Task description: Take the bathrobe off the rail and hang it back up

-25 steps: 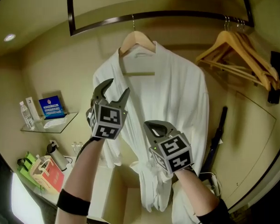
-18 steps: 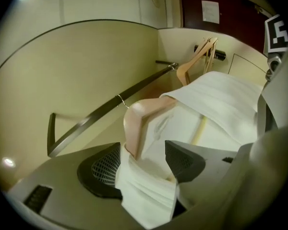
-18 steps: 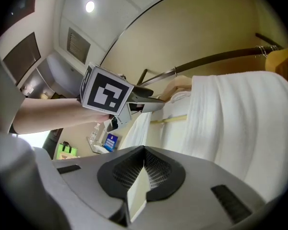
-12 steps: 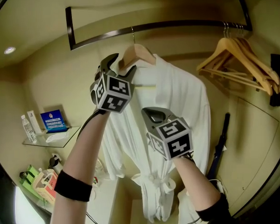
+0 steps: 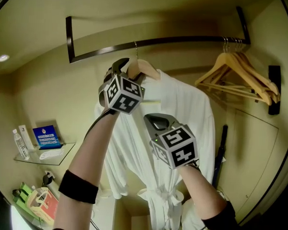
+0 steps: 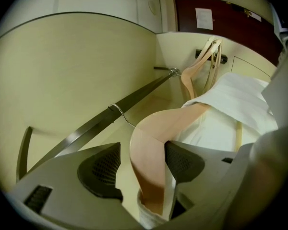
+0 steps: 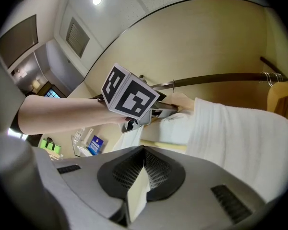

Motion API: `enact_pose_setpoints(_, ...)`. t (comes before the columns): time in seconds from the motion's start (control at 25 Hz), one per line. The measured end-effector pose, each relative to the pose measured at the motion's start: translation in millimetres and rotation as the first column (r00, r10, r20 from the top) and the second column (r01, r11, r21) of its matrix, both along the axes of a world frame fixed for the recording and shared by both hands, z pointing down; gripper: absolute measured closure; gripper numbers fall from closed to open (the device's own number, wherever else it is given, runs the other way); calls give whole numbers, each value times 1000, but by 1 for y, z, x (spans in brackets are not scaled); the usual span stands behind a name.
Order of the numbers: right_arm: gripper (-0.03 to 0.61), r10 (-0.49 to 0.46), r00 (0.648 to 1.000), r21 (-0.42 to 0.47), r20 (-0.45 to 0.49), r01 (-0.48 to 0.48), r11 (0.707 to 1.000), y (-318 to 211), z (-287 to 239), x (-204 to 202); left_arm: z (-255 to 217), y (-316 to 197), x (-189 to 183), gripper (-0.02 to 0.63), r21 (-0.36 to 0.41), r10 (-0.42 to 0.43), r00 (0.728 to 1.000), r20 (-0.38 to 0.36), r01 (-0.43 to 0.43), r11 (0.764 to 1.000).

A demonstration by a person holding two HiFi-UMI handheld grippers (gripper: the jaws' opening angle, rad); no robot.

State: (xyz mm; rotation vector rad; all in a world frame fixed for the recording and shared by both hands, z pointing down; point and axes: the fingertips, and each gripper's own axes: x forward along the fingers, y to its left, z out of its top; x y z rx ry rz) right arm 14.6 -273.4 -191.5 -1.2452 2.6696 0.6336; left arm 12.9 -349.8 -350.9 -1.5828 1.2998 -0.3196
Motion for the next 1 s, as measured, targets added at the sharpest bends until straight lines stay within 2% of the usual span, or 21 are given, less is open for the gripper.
enact_pose_setpoints(0.16, 561, 16, 1000, -4, 3, -16, 1000, -5, 0, 7, 2, -5, 6, 403, 4, 1, 1000, 15, -1, 1000)
enact_pose_setpoints(0.68, 561, 6, 1000, -29, 3, -6, 1000, -18, 11, 8, -3, -10, 5, 410, 13, -13, 1000, 0, 13, 1000)
enact_pose_setpoints(0.88, 561, -7, 1000, -31, 11, 8, 1000, -17, 10, 8, -28, 10, 2, 411, 61, -15, 1000, -13, 16, 998)
enact_pose_setpoints(1.0, 561, -11, 1000, -31, 15, 11, 999, -16, 10, 7, -34, 19, 1, 411, 64, -25, 1000, 0, 25, 998)
